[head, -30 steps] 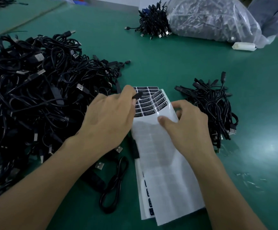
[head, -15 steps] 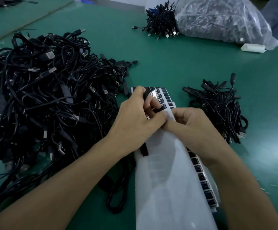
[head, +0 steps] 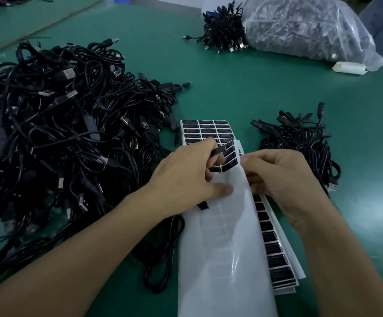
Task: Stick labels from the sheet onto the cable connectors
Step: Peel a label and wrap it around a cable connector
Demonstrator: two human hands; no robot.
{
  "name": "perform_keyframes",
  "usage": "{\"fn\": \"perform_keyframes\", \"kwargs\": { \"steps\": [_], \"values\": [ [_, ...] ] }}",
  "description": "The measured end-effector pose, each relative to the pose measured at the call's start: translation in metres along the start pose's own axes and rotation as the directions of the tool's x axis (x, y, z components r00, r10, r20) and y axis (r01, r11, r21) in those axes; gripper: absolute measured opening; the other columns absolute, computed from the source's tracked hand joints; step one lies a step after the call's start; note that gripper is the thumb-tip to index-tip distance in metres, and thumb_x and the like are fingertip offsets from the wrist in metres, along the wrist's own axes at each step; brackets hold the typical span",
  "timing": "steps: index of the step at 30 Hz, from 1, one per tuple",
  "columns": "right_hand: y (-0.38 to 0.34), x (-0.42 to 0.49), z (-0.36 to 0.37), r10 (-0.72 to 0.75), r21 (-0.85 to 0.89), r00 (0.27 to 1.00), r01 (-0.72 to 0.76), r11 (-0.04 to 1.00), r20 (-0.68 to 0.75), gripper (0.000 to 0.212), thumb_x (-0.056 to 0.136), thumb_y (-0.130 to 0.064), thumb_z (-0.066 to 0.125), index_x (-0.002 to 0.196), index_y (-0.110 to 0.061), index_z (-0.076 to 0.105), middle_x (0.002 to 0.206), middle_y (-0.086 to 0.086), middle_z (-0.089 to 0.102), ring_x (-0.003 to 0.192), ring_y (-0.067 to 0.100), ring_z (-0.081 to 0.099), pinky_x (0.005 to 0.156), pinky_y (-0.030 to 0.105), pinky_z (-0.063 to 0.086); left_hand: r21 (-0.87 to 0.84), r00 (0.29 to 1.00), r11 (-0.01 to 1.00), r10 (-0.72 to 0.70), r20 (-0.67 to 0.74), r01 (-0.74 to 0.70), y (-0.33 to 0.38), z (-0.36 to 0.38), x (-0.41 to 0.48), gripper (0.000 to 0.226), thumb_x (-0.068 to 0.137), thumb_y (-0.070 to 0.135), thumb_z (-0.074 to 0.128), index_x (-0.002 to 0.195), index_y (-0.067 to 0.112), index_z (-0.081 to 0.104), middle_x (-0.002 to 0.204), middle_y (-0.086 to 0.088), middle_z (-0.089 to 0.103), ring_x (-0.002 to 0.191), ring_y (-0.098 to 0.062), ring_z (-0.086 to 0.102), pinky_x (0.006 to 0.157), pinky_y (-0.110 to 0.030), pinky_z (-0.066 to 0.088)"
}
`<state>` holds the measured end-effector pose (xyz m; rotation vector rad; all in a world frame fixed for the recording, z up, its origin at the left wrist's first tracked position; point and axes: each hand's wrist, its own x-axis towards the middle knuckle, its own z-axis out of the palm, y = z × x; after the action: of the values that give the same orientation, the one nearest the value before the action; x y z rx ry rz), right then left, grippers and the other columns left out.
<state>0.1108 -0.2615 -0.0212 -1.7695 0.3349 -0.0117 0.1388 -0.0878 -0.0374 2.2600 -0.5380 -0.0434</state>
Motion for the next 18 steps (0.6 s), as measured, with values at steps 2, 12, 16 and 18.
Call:
{"fn": "perform_keyframes", "kwargs": {
  "steps": [2, 12, 16, 18],
  "values": [
    [0.0007, 0.0008, -0.0005, 0.001, -0.040, 1.000, 0.000, 0.999, 0.013, 0.019, 0.086, -0.001, 0.066, 0.070, -0.005, 0.075, 0.061, 0.006, 0.068, 0.050, 0.010, 0.057, 0.043, 0.017, 0.044, -0.025, 1.000, 1.000, 0.003, 0.008, -0.003, 0.0002, -0.0024, -0.0017, 0.058, 0.061, 0.043, 0.087, 0.070, 0.026, 0.032, 0.091, 0.024, 0.068, 0.063, -0.005, 0.060, 0.065, -0.040, 0.054],
    [-0.0010, -0.0017, 0.0012, -0.064, -0.130, 0.988, 0.083, 0.988, 0.142, 0.031, 0.089, -0.010, 0.067, 0.063, -0.021, 0.077, 0.050, -0.011, 0.059, 0.047, -0.003, 0.050, 0.046, 0.009, 0.039, -0.242, 0.975, 0.967, 0.027, -0.221, -0.082, 0.0008, 0.0060, -0.0032, 0.051, 0.075, 0.021, 0.077, 0.065, 0.023, 0.027, 0.074, 0.005, 0.073, 0.061, 0.002, 0.063, 0.064, -0.052, 0.055],
    [-0.0023, -0.0039, 0.0006, -0.070, -0.097, 0.981, 0.088, 0.991, 0.180, 0.027, 0.093, -0.009, 0.065, 0.069, -0.015, 0.077, 0.054, -0.009, 0.063, 0.048, -0.003, 0.054, 0.048, 0.010, 0.043, -0.287, 0.969, 0.953, 0.020, -0.246, -0.093, 0.0007, 0.0059, -0.0038, 0.053, 0.074, 0.017, 0.079, 0.065, 0.024, 0.027, 0.075, -0.012, 0.072, 0.070, 0.005, 0.070, 0.068, -0.053, 0.057],
    [-0.0021, -0.0043, 0.0008, -0.066, -0.086, 0.977, 0.085, 0.993, 0.203, 0.023, 0.094, -0.009, 0.063, 0.077, -0.009, 0.077, 0.057, -0.007, 0.065, 0.050, -0.002, 0.055, 0.051, 0.011, 0.045, -0.301, 0.970, 0.950, 0.008, -0.242, -0.083, -0.0003, 0.0060, -0.0047, 0.053, 0.074, 0.016, 0.080, 0.065, 0.022, 0.028, 0.073, -0.007, 0.073, 0.072, 0.002, 0.071, 0.069, -0.052, 0.058]
  ]
}}
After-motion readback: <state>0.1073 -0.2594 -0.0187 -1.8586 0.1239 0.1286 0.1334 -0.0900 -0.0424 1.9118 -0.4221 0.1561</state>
